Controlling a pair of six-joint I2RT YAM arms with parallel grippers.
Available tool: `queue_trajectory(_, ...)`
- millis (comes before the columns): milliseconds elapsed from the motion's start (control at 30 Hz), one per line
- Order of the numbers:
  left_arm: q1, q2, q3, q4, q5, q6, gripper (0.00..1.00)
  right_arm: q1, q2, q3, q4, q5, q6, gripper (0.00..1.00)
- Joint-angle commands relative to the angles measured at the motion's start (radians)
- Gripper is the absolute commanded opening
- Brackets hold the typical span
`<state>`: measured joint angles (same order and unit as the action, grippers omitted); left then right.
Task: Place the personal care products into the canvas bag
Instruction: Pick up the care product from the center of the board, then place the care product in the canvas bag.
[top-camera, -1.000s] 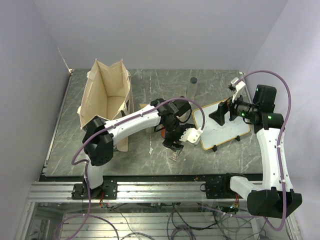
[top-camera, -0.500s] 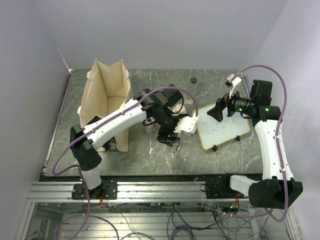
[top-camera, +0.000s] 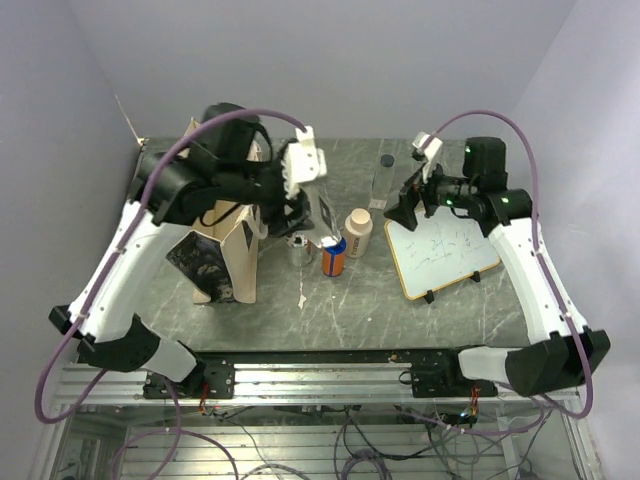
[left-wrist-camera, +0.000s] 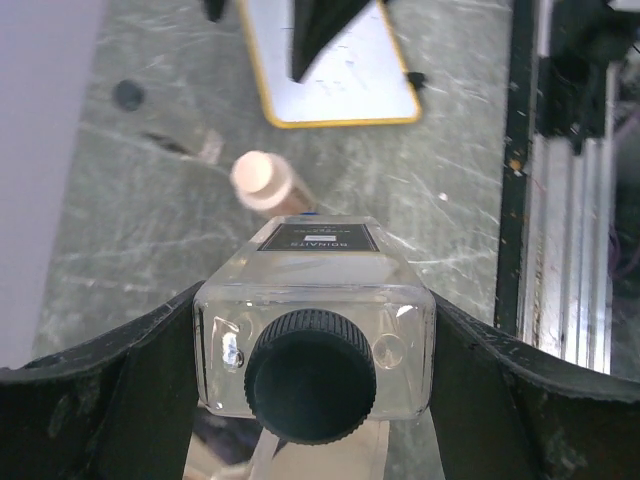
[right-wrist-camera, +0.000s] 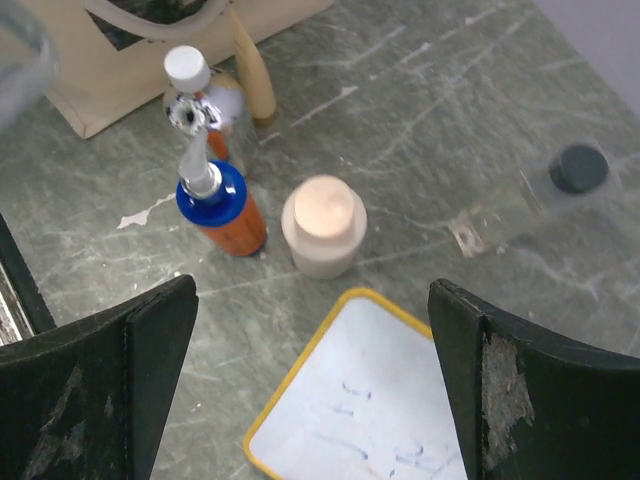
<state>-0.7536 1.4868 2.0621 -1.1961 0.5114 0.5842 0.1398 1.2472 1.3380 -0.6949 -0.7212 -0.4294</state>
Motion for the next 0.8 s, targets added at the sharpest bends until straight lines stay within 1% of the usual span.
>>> queue_trajectory(0,0.106,-0.073,0.080,0.132,-0.073,-0.138,0.07,0.098,0.080,0.088,0.010,0.020,-0.043,0.98)
queue_trajectory(100,0.205,-0.095,0.090,0.164,-0.113,-0.199,0.07,0.160,0.125,0.119,0.024,0.007,-0.050,0.97)
queue_trajectory(200,0.334,-0.126,0.073,0.202,-0.120,-0.249,0.07,0.212,0.153,0.117,0.112,0.003,-0.009,0.96)
queue_trajectory(433,0.618,-0.178,0.046,0.298,-0.054,-0.403,0.07,0.343,0.291,0.212,0.233,-0.046,0.100,0.89)
queue_trajectory(500,0.693,-0.185,0.032,0.330,-0.031,-0.458,0.07,0.400,0.337,0.240,0.249,-0.049,0.117,0.88)
queue_trajectory(633,0.773,-0.197,-0.028,0.386,-0.081,-0.529,0.07,0.487,0.428,0.295,0.289,-0.055,0.161,0.86)
queue_trajectory(767,0.780,-0.199,-0.097,0.417,-0.153,-0.520,0.07,0.569,0.498,0.335,0.324,-0.023,0.198,0.85)
